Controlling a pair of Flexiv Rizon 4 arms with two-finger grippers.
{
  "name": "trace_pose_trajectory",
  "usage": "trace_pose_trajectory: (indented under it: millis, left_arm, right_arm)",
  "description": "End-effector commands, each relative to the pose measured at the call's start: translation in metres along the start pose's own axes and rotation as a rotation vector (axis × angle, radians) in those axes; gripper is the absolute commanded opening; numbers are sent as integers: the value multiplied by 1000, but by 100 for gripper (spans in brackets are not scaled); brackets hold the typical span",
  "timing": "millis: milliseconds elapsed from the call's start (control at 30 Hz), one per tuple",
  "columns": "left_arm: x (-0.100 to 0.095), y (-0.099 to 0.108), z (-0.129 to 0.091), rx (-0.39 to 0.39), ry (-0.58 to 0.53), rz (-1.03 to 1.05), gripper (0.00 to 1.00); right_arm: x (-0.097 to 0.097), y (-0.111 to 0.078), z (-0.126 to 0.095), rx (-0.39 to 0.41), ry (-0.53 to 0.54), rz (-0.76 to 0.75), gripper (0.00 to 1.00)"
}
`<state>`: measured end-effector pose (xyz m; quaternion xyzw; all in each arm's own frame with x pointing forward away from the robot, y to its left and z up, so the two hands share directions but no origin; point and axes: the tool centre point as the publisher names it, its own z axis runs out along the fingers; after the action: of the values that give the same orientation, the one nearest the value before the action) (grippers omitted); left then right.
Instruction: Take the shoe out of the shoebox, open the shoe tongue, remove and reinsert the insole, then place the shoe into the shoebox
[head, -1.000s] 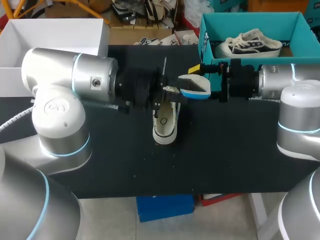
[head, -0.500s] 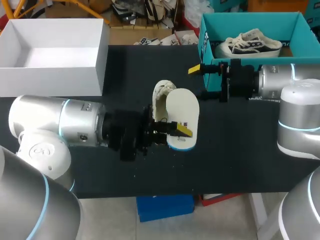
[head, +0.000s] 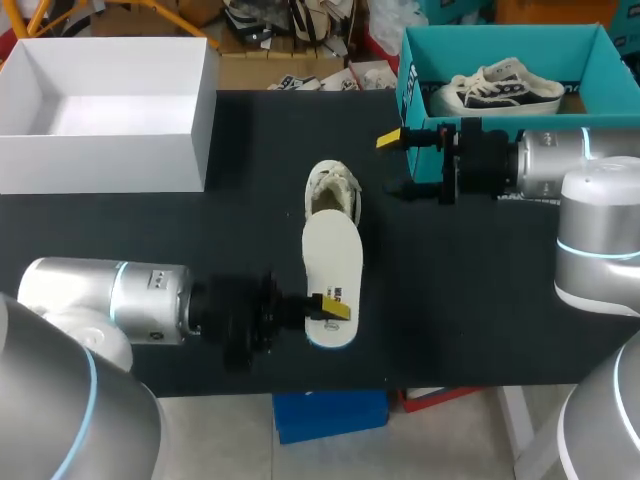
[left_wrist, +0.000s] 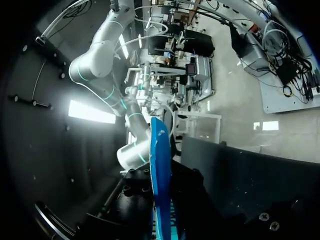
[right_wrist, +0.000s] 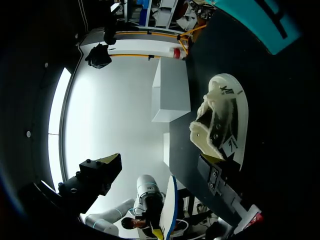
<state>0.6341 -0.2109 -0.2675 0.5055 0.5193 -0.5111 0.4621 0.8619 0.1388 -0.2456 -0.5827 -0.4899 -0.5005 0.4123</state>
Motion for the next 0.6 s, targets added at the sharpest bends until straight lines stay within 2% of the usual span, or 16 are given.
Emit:
trace_pose_trajectory:
  millis: [33,367,600]
  left_arm:
    - [16,15,7,-13,-30,44,0]
    - [13,54,6,-24,-44,150,0]
    - [6,94,7,-32,-40,169,0]
  right_arm:
    - [0,-1,1,-3,-2,0,100]
    - [0,-1,1,-3,-2,0,100]
    - [0,-1,1,-3,-2,0,100]
